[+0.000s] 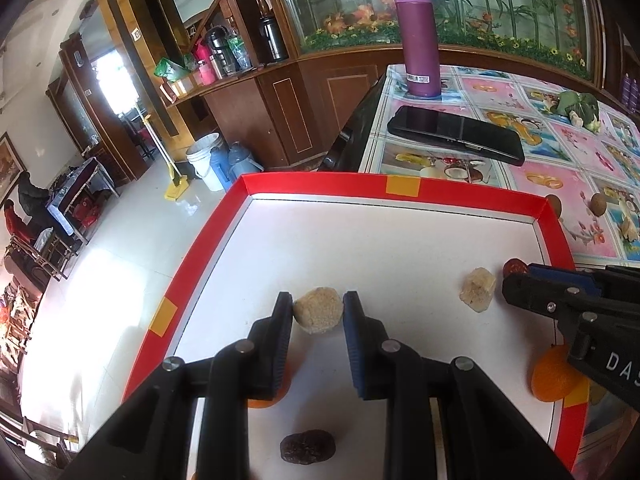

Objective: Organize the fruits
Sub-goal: 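Lower both items into the tray and open the left and right tools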

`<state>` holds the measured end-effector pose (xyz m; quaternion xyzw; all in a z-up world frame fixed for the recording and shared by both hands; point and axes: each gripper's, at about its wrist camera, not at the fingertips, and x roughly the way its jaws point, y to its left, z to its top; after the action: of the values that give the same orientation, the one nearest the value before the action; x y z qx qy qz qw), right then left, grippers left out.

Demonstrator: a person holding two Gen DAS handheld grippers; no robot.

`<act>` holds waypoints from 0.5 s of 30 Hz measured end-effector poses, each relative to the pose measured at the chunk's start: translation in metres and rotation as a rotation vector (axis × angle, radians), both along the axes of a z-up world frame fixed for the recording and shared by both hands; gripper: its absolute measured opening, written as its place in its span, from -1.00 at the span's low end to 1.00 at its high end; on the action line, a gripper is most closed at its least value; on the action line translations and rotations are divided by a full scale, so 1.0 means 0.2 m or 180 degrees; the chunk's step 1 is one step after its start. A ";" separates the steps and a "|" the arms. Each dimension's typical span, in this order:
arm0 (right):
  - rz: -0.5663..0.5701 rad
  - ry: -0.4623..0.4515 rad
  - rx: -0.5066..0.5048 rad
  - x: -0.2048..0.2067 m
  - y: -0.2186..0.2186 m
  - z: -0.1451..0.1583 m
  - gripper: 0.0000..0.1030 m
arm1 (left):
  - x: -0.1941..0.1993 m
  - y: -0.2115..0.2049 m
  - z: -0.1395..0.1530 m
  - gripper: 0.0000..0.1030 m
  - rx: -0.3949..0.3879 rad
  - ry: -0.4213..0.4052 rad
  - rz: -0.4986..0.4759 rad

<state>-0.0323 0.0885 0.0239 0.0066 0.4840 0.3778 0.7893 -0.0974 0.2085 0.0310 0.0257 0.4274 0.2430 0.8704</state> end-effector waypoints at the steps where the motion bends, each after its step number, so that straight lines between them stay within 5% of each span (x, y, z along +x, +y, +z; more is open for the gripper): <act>1: 0.0002 0.0042 0.0023 0.01 -0.01 0.00 -0.63 | 0.00 0.00 0.00 -0.43 0.0009 0.0009 0.0003; 15: -0.0131 0.0053 0.0256 0.07 -0.12 0.07 -0.53 | -0.02 -0.04 0.08 0.45 0.0191 -0.0124 0.0109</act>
<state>-0.0192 0.0646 0.0372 0.0515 0.4748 0.3807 0.7919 -0.1016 0.2003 0.0470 0.0397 0.4032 0.2710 0.8731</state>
